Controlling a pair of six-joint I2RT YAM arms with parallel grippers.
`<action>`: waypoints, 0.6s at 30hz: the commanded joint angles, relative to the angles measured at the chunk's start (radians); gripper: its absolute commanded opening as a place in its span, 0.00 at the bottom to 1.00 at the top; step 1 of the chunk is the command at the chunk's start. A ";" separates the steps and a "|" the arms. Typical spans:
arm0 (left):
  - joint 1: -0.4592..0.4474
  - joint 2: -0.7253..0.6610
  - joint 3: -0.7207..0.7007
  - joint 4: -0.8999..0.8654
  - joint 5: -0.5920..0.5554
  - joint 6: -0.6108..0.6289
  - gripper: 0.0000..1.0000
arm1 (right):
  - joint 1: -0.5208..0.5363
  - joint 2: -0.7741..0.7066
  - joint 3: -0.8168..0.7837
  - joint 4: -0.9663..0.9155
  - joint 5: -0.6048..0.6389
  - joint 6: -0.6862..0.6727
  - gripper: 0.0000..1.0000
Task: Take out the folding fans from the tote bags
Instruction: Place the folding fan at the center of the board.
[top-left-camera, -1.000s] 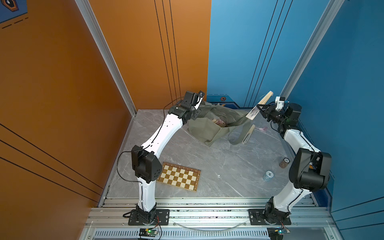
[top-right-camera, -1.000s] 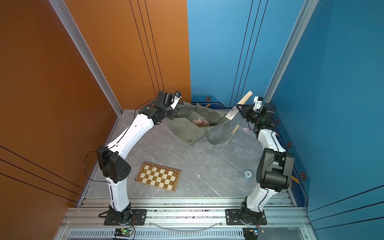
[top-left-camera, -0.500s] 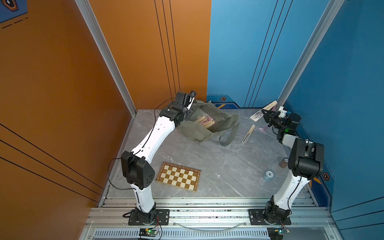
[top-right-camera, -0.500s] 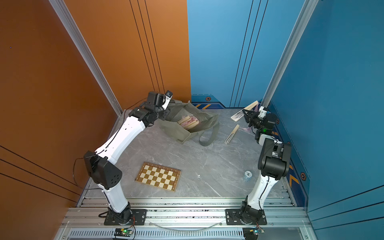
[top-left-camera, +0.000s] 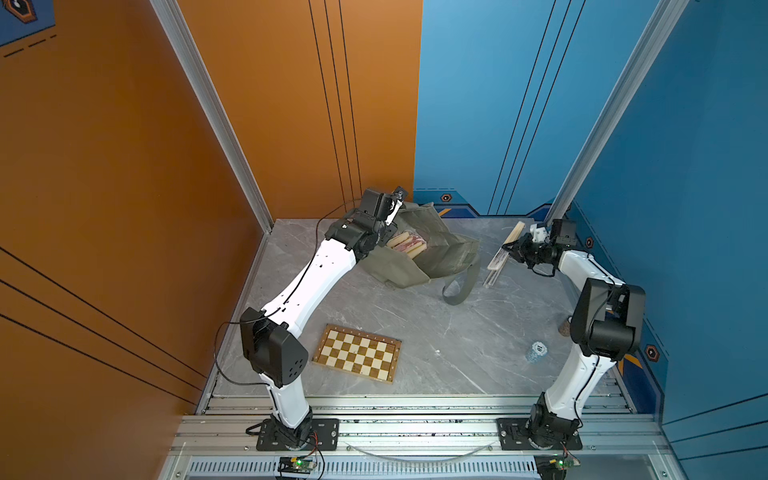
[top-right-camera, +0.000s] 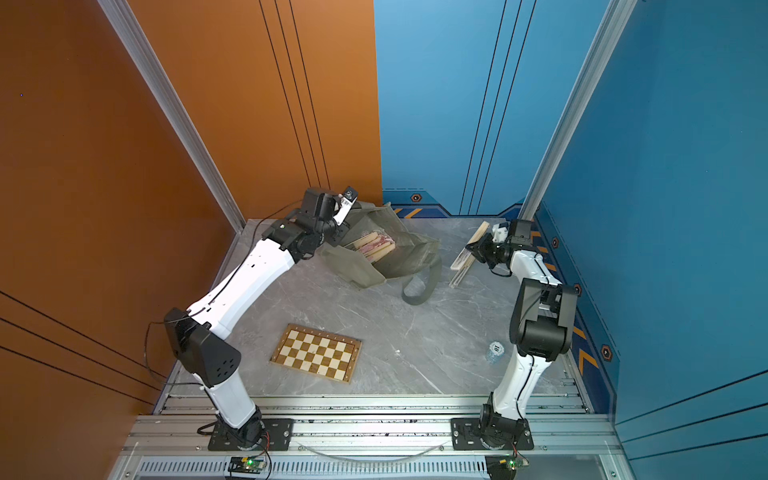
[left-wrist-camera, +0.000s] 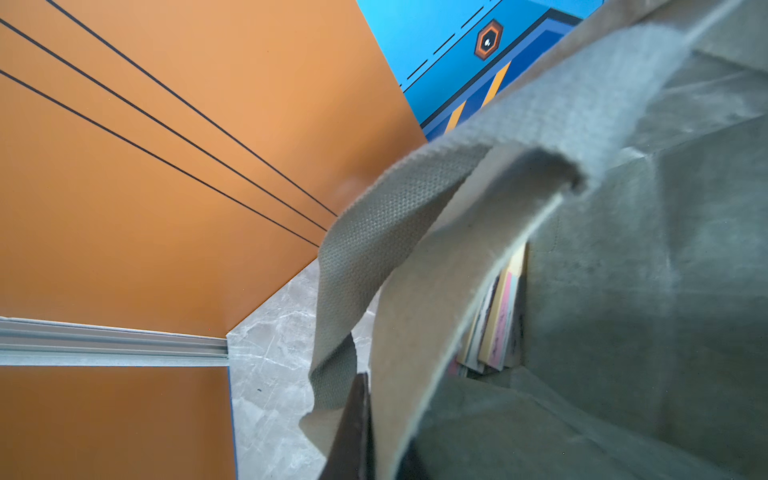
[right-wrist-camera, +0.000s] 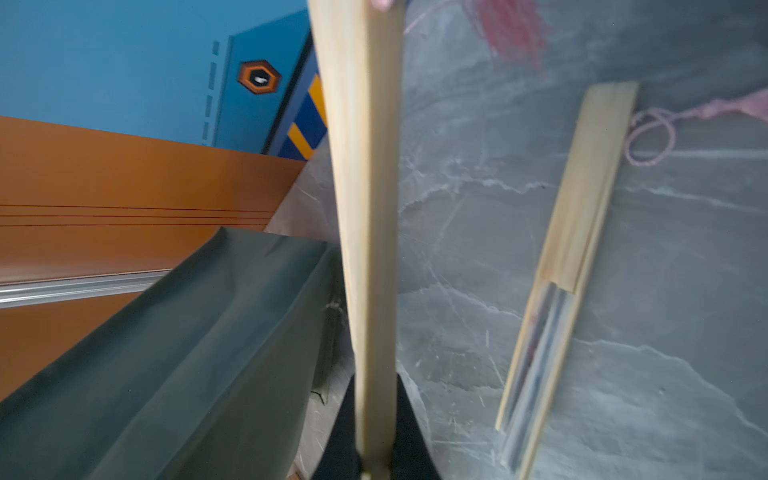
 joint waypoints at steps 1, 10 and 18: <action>0.003 -0.046 -0.003 0.041 -0.011 -0.098 0.00 | 0.012 0.058 0.052 -0.186 0.088 -0.081 0.00; -0.047 -0.063 -0.041 0.017 0.002 -0.238 0.00 | 0.049 0.125 0.128 -0.298 0.221 -0.110 0.00; -0.108 -0.051 -0.073 0.017 -0.032 -0.291 0.00 | 0.065 0.207 0.187 -0.353 0.272 -0.126 0.19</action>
